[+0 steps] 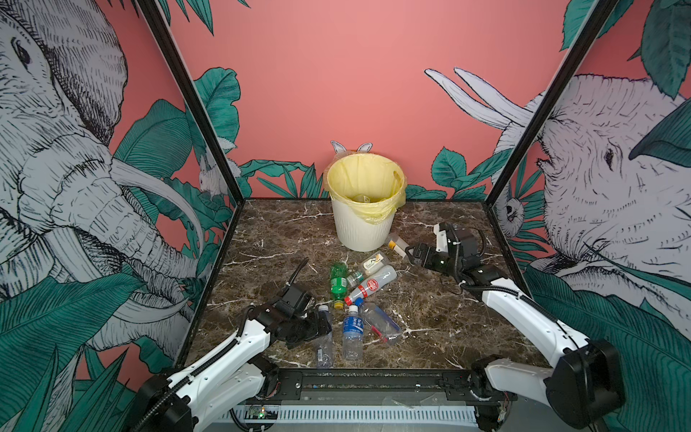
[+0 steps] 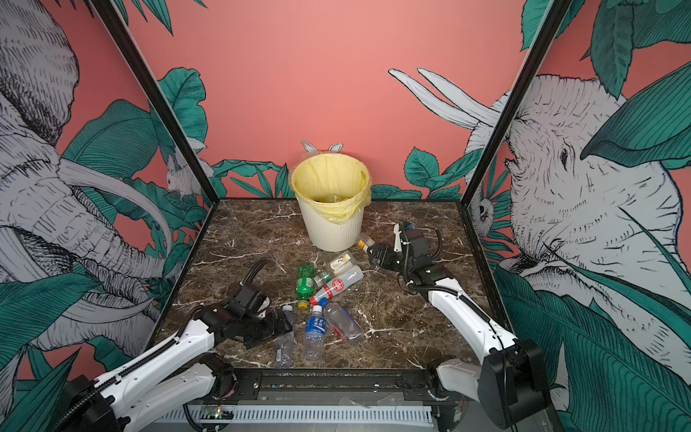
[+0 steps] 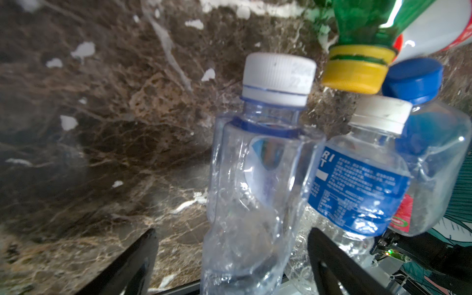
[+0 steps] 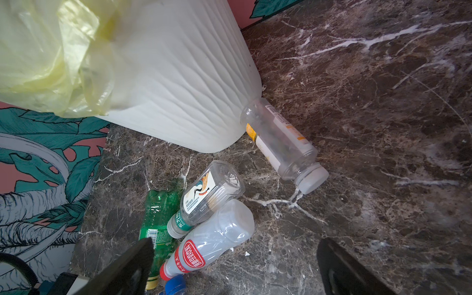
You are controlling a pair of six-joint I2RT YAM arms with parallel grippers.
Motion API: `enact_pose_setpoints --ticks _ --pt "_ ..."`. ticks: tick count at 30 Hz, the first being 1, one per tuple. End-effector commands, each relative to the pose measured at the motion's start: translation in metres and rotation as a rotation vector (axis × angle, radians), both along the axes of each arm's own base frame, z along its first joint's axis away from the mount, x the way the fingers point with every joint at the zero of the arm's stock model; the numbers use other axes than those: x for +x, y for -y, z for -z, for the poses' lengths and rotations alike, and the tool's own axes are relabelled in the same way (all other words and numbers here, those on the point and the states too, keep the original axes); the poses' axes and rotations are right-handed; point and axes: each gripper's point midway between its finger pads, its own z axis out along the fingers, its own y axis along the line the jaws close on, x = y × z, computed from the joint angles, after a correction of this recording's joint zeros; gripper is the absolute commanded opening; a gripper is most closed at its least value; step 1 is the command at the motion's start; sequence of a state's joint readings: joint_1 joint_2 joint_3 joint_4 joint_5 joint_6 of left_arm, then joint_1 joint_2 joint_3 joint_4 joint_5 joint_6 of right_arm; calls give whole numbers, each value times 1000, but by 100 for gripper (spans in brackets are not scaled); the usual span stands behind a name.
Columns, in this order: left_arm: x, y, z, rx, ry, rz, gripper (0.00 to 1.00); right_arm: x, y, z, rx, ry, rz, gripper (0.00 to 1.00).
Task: Throw the plastic bottles in the bin
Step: 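Close the left gripper on the white-cap bottle and lift it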
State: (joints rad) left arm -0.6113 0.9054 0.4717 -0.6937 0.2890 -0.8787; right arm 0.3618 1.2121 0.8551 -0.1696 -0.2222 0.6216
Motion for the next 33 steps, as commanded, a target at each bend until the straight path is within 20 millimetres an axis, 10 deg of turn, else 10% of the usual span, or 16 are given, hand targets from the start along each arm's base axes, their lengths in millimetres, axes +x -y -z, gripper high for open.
enact_pose_setpoints --ticks 1,33 --pt "0 -2 5 23 4 5 90 4 -4 -2 23 15 -4 99" --pt "2 -15 36 155 27 -12 68 1 -3 14 30 -15 3 99"
